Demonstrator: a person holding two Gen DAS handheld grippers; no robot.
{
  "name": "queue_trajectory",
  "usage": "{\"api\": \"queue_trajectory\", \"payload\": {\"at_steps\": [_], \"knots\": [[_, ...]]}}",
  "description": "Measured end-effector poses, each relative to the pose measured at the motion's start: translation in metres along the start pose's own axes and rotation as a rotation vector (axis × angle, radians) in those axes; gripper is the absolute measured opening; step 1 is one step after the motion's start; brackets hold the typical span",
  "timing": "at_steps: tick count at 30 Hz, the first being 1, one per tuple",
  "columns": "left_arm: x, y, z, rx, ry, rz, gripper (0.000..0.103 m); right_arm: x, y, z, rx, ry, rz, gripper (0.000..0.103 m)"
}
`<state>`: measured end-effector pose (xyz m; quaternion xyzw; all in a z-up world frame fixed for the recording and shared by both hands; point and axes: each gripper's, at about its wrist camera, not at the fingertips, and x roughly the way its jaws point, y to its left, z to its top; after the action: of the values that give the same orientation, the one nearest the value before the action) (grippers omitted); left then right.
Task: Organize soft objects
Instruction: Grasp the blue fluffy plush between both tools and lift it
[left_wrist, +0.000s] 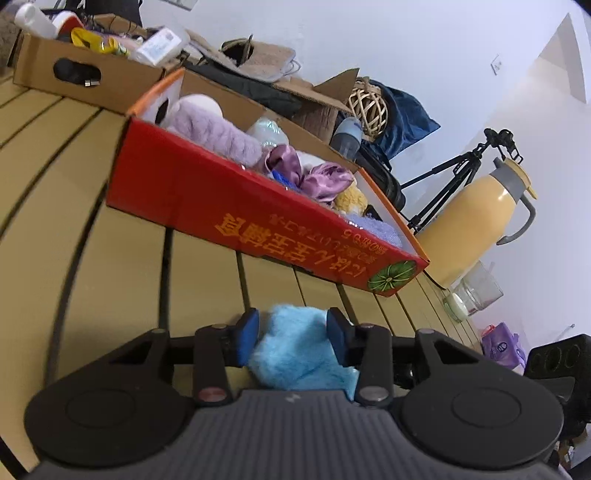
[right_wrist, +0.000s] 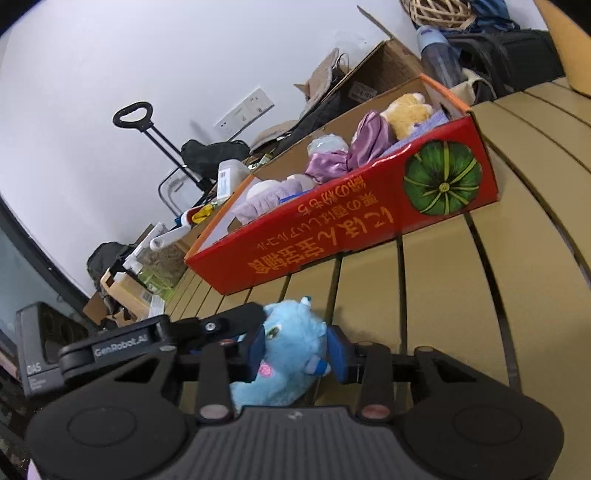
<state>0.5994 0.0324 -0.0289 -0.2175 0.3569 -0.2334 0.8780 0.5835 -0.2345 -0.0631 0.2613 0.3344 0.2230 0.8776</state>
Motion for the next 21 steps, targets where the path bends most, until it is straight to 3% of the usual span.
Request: {"api": "queue_trajectory", "payload": {"at_steps": [4,8,12,17,21], "knots": [[-0.019,0.006,-0.004,0.035,-0.04,0.016,0.044,-0.01,0.004,-0.007,-0.077,0.001,0.02,0.042],[-0.014,0.002,-0.01,0.064,-0.001,0.009,0.045,-0.003,0.0,-0.009,-0.046,0.023,0.029,0.042],[-0.01,0.0,-0.015,0.075,0.017,-0.01,0.032,-0.001,-0.006,-0.011,-0.005,0.024,0.056,0.037],[-0.023,-0.011,-0.015,0.084,-0.057,-0.036,0.03,-0.014,0.006,-0.007,-0.037,-0.01,0.057,0.035],[-0.032,-0.036,0.025,0.097,-0.136,-0.087,0.029,-0.032,0.03,0.037,-0.118,-0.095,0.052,0.035]]}}
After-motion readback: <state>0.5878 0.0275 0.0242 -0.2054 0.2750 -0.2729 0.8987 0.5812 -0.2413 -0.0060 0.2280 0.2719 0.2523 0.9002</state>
